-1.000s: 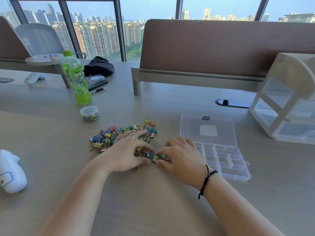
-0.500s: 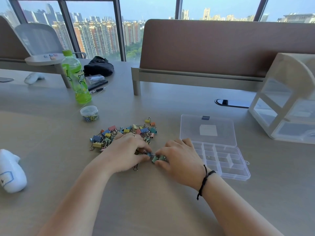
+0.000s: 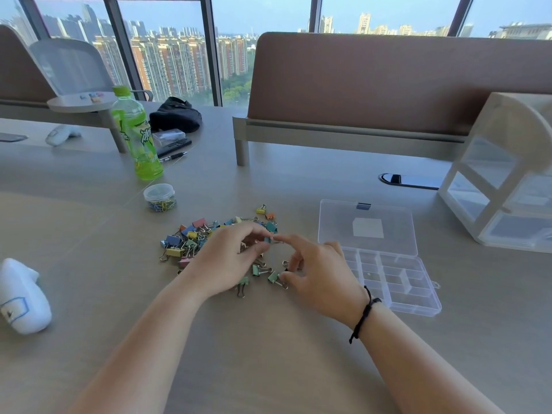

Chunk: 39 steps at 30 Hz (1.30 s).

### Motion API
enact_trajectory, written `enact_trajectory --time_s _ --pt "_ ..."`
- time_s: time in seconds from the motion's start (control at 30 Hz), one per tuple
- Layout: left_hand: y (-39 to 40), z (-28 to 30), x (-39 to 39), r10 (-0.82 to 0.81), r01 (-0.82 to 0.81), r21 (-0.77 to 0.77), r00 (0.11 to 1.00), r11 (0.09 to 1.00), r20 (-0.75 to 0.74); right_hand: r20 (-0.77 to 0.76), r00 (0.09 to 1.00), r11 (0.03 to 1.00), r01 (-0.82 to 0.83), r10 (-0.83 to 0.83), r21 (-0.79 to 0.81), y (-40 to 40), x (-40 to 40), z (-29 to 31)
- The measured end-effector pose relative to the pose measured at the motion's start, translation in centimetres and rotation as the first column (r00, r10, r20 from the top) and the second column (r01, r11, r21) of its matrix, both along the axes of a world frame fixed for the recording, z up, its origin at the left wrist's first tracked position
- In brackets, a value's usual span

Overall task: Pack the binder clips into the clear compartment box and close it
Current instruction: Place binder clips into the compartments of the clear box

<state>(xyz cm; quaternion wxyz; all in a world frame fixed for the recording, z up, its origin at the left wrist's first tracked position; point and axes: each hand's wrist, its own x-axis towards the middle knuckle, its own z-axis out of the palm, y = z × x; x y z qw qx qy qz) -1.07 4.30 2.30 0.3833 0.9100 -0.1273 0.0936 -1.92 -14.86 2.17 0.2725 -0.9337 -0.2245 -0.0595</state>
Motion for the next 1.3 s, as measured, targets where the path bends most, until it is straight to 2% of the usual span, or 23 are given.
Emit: enact_trajectory --time_s 0.1,0.2,0.27,0.37,0.5,0.63,0.7,0.77,0.83,0.9,0.93,1.07,1.2,1.3 --pt "-0.2 0.2 0.1 -0.003 -0.035 -0.312 0.993 0.95 -0.119 -0.006 1.0 0.998 0.007 -0.007 0.065 0.2 0.0 -0.1" --pt "-0.6 0.9 -0.1 -0.033 -0.126 -0.596 0.968 0.793 -0.248 -0.008 0.999 0.959 0.045 -0.045 0.281 0.2 0.0 0.3" --pt "-0.9 1.3 -0.2 -0.077 -0.183 -0.705 0.945 0.685 -0.319 -0.045 0.995 0.889 0.098 -0.088 0.447 0.3 0.1 0.8" --pt "-1.1 1.5 -0.3 -0.177 -0.214 -0.752 0.898 0.624 -0.402 -0.129 0.989 0.777 0.132 -0.065 0.615 0.8 0.1 1.4" --pt "-1.0 1.3 -0.5 -0.344 -0.155 -0.765 0.825 0.625 -0.448 -0.135 0.99 0.728 0.128 -0.05 0.673 1.8 0.0 1.0" --pt "-0.9 0.9 -0.2 -0.287 -0.152 -0.748 0.859 0.646 -0.423 -0.099 0.994 0.738 0.107 -0.054 0.666 2.2 0.0 0.3" --pt "-0.7 0.8 0.0 -0.195 -0.204 -0.752 0.893 0.627 -0.405 -0.043 0.993 0.773 0.115 -0.113 0.624 2.0 -0.1 0.3" --pt "-0.4 0.7 0.5 -0.075 -0.282 -0.756 0.914 0.591 -0.4 0.082 0.979 0.875 0.126 -0.185 0.468 1.6 -0.3 0.5" --pt "-0.2 0.7 0.8 0.016 -0.333 -0.743 0.917 0.581 -0.398 0.125 0.986 0.986 0.094 -0.112 0.139 1.4 -0.5 0.7" --pt "-0.3 0.7 0.8 0.045 -0.353 -0.74 0.915 0.572 -0.402 0.031 0.999 0.977 0.033 -0.027 -0.209 1.7 -0.8 0.8" --pt "-0.3 0.7 0.8 0.041 -0.354 -0.741 0.913 0.571 -0.405 -0.002 1.0 0.956 -0.001 0.0 -0.293 1.9 -0.9 0.6" --pt "-0.6 0.6 0.8 0.013 -0.355 -0.742 0.906 0.568 -0.423 0.015 0.998 0.935 -0.049 0.057 -0.35 2.4 -0.9 0.3" --pt "-0.5 0.8 1.0 0.045 -0.383 -0.759 0.904 0.526 -0.425 0.056 0.997 0.969 -0.033 0.048 -0.245 2.9 -0.6 0.3" --pt "-0.5 0.7 1.2 0.072 -0.395 -0.764 0.905 0.51 -0.42 0.04 0.997 0.969 -0.06 0.072 -0.238 3.8 0.0 -0.2"
